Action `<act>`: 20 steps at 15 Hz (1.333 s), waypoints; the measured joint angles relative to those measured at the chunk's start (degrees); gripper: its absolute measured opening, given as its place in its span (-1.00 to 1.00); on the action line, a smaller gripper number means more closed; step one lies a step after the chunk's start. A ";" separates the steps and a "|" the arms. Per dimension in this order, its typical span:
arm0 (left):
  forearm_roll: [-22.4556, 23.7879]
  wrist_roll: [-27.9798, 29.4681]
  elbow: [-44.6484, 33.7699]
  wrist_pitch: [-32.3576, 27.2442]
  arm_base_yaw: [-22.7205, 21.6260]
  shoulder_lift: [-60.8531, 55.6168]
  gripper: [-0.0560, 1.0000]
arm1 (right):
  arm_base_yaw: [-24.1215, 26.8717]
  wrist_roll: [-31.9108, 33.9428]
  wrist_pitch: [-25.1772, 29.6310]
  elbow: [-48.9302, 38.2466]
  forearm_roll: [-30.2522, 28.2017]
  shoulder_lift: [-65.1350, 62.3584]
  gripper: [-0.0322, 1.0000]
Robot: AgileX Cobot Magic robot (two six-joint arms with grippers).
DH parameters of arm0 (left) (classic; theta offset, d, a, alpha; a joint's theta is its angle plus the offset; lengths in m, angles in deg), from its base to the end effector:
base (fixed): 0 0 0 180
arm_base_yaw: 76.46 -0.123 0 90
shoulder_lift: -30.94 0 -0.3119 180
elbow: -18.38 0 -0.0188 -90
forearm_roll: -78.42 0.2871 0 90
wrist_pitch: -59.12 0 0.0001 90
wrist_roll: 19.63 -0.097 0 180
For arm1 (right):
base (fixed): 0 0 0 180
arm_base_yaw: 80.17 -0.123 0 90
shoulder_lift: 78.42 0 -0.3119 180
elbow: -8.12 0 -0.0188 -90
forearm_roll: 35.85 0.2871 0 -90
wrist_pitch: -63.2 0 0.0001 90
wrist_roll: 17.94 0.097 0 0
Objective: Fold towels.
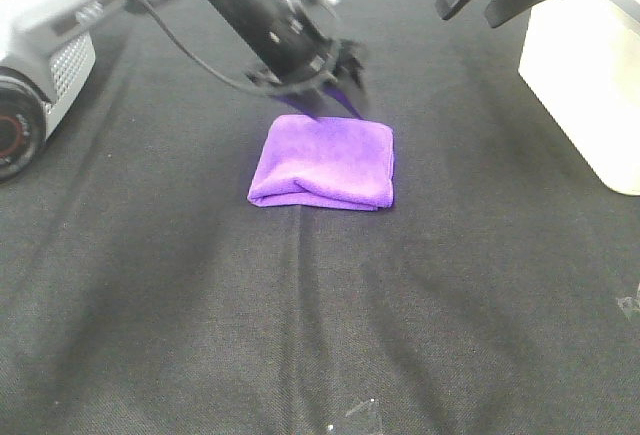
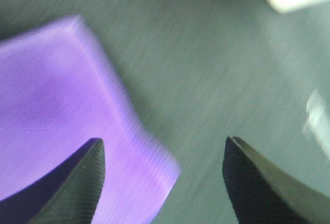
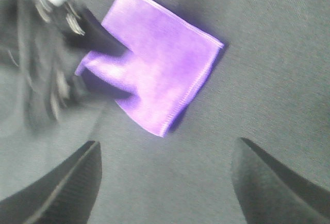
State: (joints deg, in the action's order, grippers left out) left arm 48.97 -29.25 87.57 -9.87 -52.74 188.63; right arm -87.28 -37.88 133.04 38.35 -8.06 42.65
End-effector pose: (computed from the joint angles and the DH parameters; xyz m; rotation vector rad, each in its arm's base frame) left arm 0.5422 -0.2869 0.1898 0.6608 2.6364 -0.7779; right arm 0.4715 0.1016 0.3237 -0.5099 2.6462 0.6089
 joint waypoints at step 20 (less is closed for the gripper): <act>30.25 7.16 -51.05 -0.63 -25.44 -58.96 0.49 | 3.50 13.64 -0.11 -18.91 -15.24 -27.50 0.55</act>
State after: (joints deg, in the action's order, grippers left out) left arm 79.22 -22.09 36.52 -10.50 -78.18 129.67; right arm -83.78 -24.24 132.93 19.44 -23.30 15.15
